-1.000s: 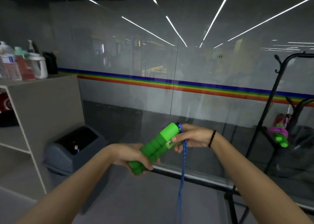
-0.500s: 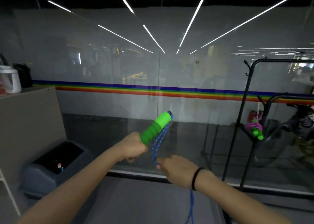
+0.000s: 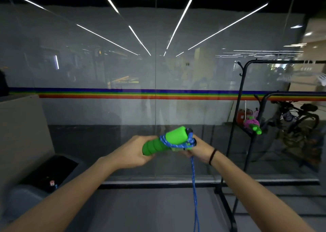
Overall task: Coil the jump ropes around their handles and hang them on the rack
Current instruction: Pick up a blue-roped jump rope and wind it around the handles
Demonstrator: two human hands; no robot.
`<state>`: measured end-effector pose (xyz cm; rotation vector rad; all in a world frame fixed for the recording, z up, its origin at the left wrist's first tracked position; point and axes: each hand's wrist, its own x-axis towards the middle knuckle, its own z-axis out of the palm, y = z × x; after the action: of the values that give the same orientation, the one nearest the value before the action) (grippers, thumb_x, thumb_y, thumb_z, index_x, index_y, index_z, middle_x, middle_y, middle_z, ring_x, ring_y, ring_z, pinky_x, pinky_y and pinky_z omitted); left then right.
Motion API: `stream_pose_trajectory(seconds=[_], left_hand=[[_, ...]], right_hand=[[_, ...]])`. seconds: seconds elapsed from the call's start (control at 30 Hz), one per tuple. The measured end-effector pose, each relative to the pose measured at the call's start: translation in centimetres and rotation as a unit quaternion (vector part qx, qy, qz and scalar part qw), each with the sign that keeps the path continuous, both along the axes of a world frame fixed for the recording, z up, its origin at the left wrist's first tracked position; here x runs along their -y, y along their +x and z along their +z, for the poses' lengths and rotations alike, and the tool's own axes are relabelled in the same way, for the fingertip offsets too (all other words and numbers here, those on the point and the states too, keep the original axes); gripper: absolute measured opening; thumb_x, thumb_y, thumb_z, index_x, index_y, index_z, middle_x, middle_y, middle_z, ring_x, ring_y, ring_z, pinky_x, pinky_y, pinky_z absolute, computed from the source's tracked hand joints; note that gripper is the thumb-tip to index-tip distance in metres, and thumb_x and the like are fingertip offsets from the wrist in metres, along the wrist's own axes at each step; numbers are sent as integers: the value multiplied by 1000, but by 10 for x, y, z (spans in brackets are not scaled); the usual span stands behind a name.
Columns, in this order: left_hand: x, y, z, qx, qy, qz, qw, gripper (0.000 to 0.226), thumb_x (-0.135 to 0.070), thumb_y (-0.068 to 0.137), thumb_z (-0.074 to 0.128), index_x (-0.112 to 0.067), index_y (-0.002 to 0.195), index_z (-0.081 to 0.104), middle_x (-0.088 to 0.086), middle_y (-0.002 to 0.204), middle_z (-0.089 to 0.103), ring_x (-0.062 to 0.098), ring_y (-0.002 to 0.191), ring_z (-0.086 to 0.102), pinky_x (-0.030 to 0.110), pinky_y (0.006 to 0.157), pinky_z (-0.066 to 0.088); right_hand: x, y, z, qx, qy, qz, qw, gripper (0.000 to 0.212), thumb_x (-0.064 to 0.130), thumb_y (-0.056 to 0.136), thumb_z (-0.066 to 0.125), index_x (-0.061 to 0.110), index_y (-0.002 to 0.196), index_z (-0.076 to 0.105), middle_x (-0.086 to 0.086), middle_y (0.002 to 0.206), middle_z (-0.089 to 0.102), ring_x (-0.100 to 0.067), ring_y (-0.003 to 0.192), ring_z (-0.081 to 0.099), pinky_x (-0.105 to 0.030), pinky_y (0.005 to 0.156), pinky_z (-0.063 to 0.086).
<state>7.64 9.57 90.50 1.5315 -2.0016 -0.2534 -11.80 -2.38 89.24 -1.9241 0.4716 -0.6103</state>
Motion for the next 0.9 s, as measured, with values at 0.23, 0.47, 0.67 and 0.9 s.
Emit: stream_pose_trajectory(seconds=[0.23,0.47,0.67,0.9], left_hand=[[16,4,-6,-84,-23,152,985,24,-12,73,66,-24,60,50,-1,65,60,16,65,56,22,54,39],[24,-18,-5,153,152,176,961,25,-10,71,52,-21,92,61,10,94,65,33,93,64,33,73,48],[21,-16,2,185,201,-8,962,13,-6,72,56,-18,66,53,-5,59,53,11,59,52,19,49,38],[22,-15,-4,-230,163,-79,956,15,-3,77,70,-2,92,69,4,87,73,13,78,65,24,77,52]], right_hand=[[-37,9,-8,-100,-191,-104,971,31,29,97,40,27,70,54,11,56,46,0,50,42,-13,54,34],[-41,1,47,-328,-402,-15,855,16,30,87,58,16,86,65,-6,82,64,-18,74,54,-31,68,42],[-5,-4,51,-171,-196,60,964,3,17,74,74,18,73,71,11,64,68,2,61,58,-13,65,44],[13,7,-8,62,116,12,991,33,9,78,62,24,48,66,11,39,50,0,34,38,-13,36,33]])
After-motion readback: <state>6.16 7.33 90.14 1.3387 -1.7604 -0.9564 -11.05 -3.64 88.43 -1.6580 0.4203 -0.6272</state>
